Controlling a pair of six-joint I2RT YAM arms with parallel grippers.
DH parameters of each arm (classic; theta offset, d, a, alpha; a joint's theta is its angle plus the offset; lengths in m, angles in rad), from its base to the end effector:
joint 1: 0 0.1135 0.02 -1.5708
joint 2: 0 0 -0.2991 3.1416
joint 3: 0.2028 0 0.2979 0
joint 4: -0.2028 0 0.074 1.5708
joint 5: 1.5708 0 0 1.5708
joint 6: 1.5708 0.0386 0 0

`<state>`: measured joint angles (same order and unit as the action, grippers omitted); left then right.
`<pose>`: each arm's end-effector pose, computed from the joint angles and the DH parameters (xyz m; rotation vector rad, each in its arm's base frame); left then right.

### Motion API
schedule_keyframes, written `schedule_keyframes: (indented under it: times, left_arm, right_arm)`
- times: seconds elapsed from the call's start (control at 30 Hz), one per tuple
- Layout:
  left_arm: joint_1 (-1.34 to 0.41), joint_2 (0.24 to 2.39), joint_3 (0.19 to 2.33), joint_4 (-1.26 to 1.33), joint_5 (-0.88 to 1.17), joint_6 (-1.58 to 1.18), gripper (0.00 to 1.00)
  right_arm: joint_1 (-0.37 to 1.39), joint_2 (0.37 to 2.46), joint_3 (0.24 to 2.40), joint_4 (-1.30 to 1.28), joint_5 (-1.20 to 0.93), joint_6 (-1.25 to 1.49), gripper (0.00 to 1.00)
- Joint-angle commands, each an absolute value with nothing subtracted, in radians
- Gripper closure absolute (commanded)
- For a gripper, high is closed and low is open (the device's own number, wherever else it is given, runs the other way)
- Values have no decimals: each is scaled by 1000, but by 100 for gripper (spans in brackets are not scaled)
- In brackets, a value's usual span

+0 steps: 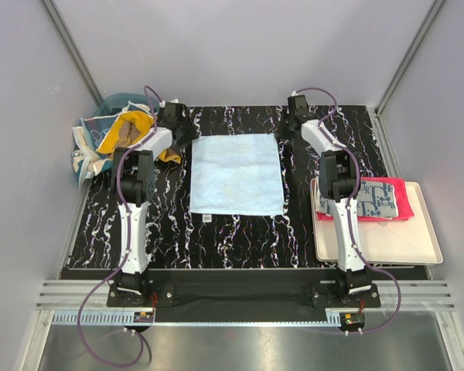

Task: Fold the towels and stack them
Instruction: Fold the towel

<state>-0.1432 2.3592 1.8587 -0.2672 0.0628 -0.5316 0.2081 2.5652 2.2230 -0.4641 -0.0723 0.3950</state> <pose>0.5914 -0.0877 0.1588 -0.4268 2.3342 -0.4039 0.6292 0.1357 0.1539 0.1897 2.3992 0.3704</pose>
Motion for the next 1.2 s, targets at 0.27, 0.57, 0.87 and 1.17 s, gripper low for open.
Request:
schedule_keyframes:
  times: [0.27, 0.57, 0.87, 1.17]
  left_arm:
    - [-140, 2353, 1882, -229, 84, -531, 60]
    - [-141, 2358, 1887, -232, 89, -531, 62]
    - [-141, 2365, 1896, -245, 83, -538, 65]
    - [-143, 2368, 1894, -250, 84, -545, 68]
  right_arm:
    - [198, 2474, 2198, -402, -62, 440, 71]
    - [178, 2375, 2059, -313, -20, 486, 71]
    - [179, 2397, 2074, -284, -165, 456, 60]
    - [196, 2480, 2166, -360, -198, 416, 55]
